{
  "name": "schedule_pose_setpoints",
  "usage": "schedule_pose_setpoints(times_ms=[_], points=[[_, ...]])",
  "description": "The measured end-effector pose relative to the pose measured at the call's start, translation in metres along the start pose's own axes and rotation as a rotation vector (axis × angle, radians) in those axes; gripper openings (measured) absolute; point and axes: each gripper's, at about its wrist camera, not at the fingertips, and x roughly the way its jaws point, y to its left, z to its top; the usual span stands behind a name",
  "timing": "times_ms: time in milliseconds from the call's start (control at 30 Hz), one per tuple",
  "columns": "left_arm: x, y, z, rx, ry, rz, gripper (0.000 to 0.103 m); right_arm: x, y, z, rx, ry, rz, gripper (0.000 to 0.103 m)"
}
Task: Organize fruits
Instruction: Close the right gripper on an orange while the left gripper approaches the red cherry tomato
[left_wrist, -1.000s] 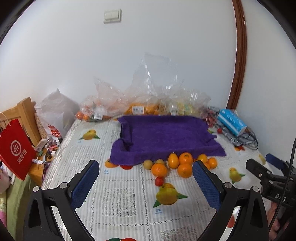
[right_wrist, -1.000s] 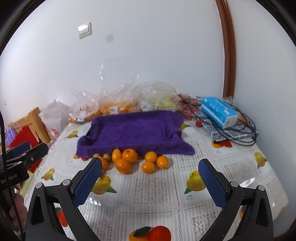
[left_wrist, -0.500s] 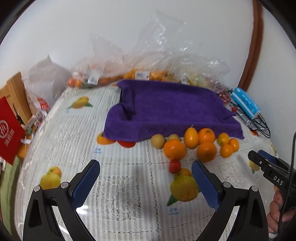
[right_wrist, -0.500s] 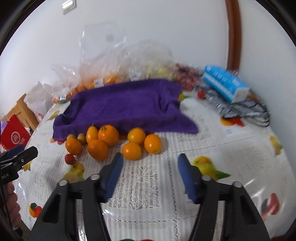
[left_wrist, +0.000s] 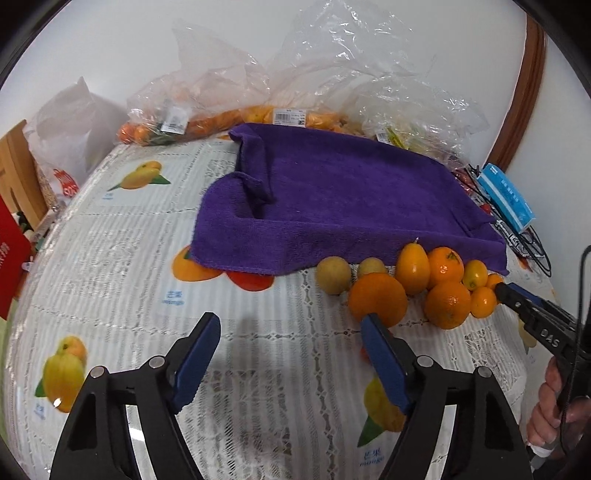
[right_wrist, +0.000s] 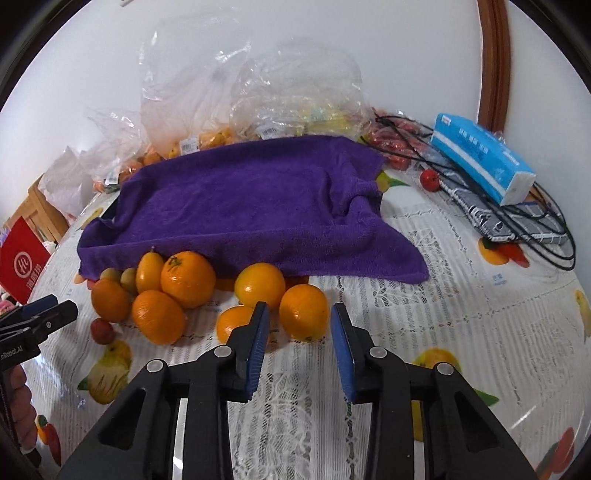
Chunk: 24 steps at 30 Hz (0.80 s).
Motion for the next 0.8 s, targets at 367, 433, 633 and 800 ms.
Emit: schedule_pose_setpoints(times_ms=[367, 433, 633, 800], points=[[0.01, 0.003, -0.003, 0.026, 0.028, -0.033, 0.064, 0.023, -0.01, -0.001, 0.021, 0.022, -0.025, 0.032], [0.009, 0.004, -0.003, 0.02, 0.03, -0.048, 0.059, 0.023, -0.011, -0.001, 0.024, 0.019, -0.011, 0.032], [0.006, -0.012, -0.006, 0.049, 0.031, -0.152, 0.06, 0.016, -0.009, -0.006, -0.01, 0.015, -0.033, 0.032], [0.011, -0.028, -0.009, 0.092, 0.052, -0.174, 0.06, 0.009, -0.01, -0.015, -0.037, 0.022, -0.06, 0.032]])
